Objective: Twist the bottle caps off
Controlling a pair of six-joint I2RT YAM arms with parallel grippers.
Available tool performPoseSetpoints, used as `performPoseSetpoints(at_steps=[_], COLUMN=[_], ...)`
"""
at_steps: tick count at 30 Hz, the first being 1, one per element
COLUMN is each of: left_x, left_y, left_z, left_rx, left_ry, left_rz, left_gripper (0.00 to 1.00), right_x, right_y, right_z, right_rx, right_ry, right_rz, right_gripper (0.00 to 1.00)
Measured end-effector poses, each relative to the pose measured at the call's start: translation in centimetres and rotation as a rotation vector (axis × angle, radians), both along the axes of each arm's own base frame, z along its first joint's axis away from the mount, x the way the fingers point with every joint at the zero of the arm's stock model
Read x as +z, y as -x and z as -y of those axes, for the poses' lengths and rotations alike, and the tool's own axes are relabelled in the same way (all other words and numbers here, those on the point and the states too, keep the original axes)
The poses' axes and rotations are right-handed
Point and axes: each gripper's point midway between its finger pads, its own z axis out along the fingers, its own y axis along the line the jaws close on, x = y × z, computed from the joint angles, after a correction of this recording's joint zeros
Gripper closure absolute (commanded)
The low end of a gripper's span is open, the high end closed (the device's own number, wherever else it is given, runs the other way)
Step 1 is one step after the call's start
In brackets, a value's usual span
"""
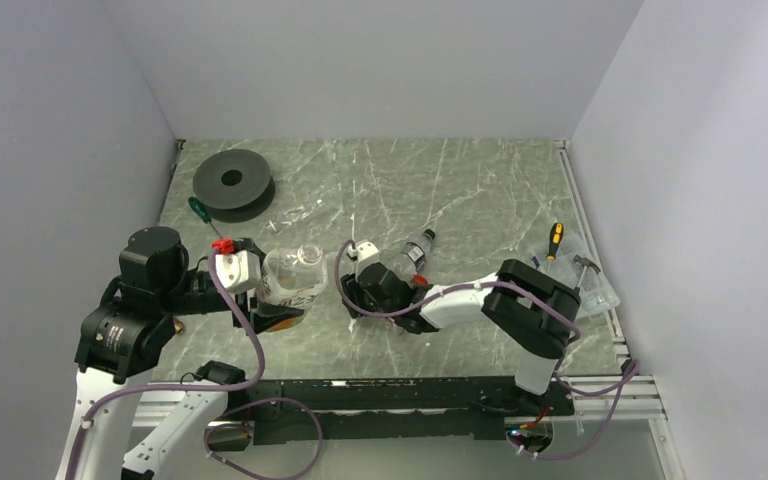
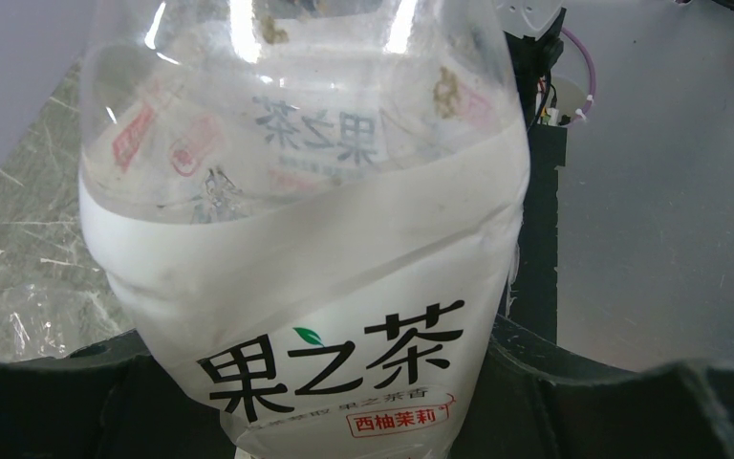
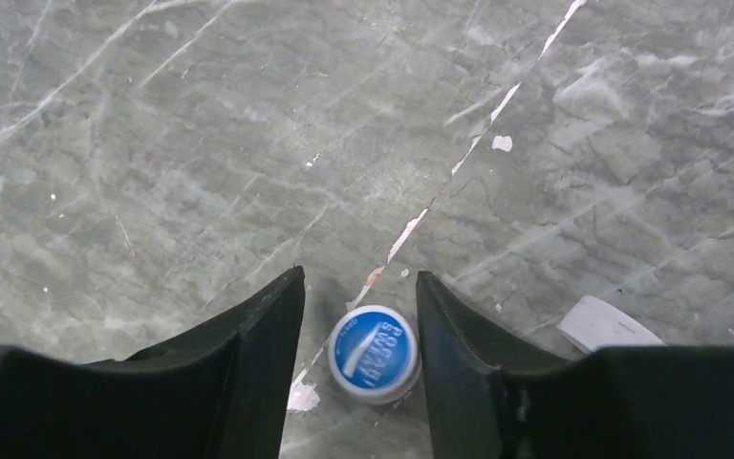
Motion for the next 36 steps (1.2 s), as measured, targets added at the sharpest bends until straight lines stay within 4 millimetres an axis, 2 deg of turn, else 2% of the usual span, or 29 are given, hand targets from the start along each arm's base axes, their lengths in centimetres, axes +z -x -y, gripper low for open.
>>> performPoseSetpoints(at_steps=[4,7,9,13,15,20,22,25,27,31,33,36], left_x=[0.0,0.0,0.0,0.0,0.0,0.0,0.1,0.2,0.2,-0.1,-0.6,-1.1], left_y=[0.0,0.0,0.0,0.0,0.0,-0.1,-0.1,-0.2,-0.3,-0.2,-0.2,-0.3], left_z=[0.0,0.0,0.0,0.0,0.0,0.0,0.0,0.1,0.1,0.3,0.4,0.4], left_rx=[0.0,0.0,0.001,0.001,0.002,0.009,0.012,0.014,0.013,-0.006,-0.016,-0.025], left_ry=[0.0,0.0,0.0,0.001,0.001,0.001,0.005,0.01,0.011,0.008,-0.001,-0.013], left_rz=[0.0,-0.001,-0.002,-0.004,-0.004,-0.006,-0.011,-0.013,-0.015,-0.039,-0.071,-0.096], left_gripper=[0.43,0.43,0.43,0.43,0.43,0.43,0.43,0.43,0.42,0.41,0.41,0.41], right_x=[0.2,1.5,3.1,8.2,12.2,23.5,28.0,33.6,36.2,39.6,40.5,40.7], right_y=[0.1,0.2,0.1,0.4,0.7,2.2,3.4,5.8,7.4,10.3,11.1,11.6], right_z=[0.1,-0.2,-0.3,0.2,0.6,3.0,4.3,5.9,6.6,6.7,6.1,4.9], right_rx=[-0.002,0.005,0.006,0.01,0.015,0.062,0.111,0.211,0.277,0.424,0.487,0.554], right_ry=[-0.008,-0.038,-0.071,-0.157,-0.225,-0.416,-0.492,-0.59,-0.637,-0.703,-0.723,-0.732], right_rz=[-0.005,0.006,0.023,0.073,0.121,0.271,0.331,0.407,0.443,0.48,0.485,0.477], right_gripper=[0.31,0.29,0.27,0.22,0.19,0.04,0.02,0.0,0.0,0.0,0.0,0.01])
